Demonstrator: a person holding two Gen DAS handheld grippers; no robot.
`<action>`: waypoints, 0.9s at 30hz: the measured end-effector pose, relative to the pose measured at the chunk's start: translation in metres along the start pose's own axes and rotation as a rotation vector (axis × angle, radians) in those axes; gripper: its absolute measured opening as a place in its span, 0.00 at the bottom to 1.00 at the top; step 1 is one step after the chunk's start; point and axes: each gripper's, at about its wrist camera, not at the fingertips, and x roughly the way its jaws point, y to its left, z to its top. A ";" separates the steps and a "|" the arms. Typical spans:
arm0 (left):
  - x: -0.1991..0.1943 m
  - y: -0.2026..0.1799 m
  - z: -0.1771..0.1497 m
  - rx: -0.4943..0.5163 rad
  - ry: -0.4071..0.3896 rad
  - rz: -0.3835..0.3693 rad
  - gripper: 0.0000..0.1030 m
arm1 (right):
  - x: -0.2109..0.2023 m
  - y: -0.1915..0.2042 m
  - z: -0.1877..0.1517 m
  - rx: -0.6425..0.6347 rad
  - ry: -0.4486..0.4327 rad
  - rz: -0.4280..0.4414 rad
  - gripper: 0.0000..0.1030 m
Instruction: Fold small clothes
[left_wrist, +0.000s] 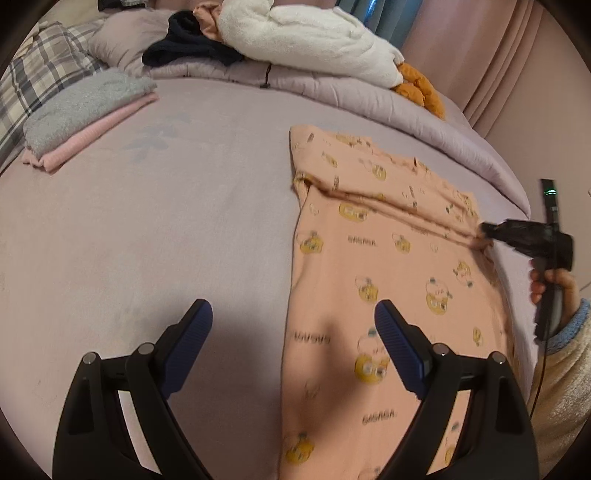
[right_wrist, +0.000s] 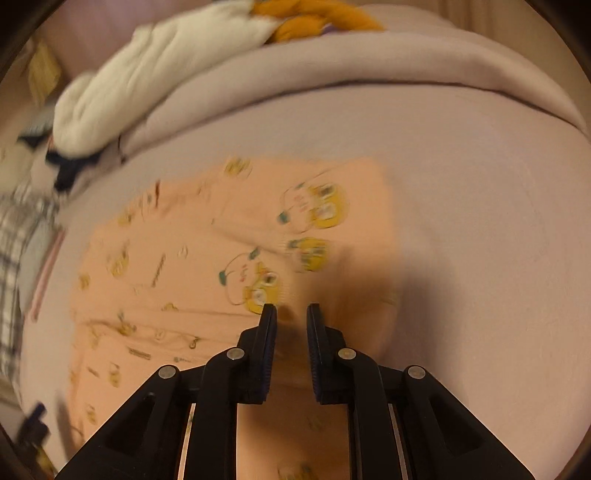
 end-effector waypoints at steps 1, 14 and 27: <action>-0.001 0.001 -0.002 -0.005 0.004 -0.004 0.87 | -0.014 -0.005 -0.003 0.003 -0.023 -0.006 0.16; 0.027 -0.082 -0.047 0.289 0.115 -0.078 0.75 | -0.051 0.043 -0.142 -0.380 0.128 0.116 0.43; -0.045 -0.009 -0.112 0.131 0.164 -0.187 0.84 | -0.137 -0.028 -0.223 -0.241 0.163 0.190 0.45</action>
